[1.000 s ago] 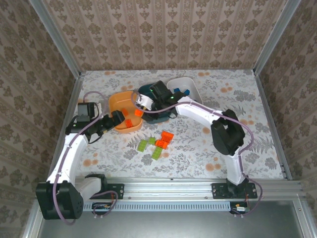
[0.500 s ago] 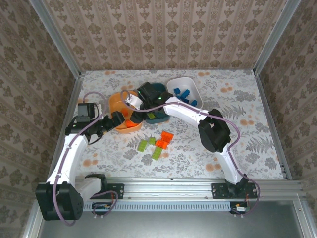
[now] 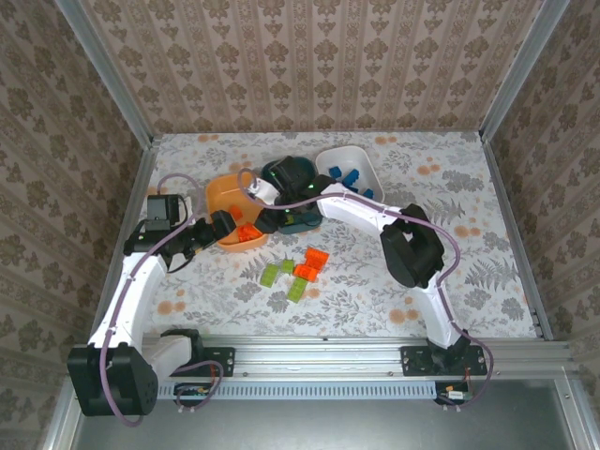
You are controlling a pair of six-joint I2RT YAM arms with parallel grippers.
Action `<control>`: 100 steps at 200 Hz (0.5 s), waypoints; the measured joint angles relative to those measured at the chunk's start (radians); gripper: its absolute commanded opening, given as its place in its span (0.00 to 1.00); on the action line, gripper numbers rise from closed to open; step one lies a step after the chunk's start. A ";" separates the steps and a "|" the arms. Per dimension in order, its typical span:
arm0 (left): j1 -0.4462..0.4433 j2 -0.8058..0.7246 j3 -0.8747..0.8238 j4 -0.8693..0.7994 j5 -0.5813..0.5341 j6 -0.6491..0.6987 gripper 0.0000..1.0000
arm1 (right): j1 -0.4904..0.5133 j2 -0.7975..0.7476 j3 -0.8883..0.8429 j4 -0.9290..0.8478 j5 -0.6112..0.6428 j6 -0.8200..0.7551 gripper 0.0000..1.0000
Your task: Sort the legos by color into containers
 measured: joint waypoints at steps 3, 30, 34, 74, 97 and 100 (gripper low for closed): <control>0.000 0.000 0.000 0.001 0.000 0.000 1.00 | -0.004 -0.008 -0.011 0.001 0.000 0.005 0.51; -0.005 0.007 0.000 0.004 0.000 0.001 1.00 | -0.037 -0.112 -0.135 0.027 0.002 0.029 0.51; -0.007 0.009 0.000 0.004 0.000 0.001 1.00 | -0.042 -0.129 -0.152 0.028 0.002 0.030 0.51; -0.086 0.052 0.024 -0.010 -0.021 0.040 1.00 | -0.093 -0.330 -0.353 0.033 0.023 0.128 0.50; -0.169 0.091 0.064 -0.023 -0.055 0.076 1.00 | -0.130 -0.425 -0.484 0.041 0.023 0.293 0.57; -0.178 0.095 0.068 -0.024 -0.060 0.079 1.00 | -0.135 -0.433 -0.500 0.042 0.023 0.305 0.57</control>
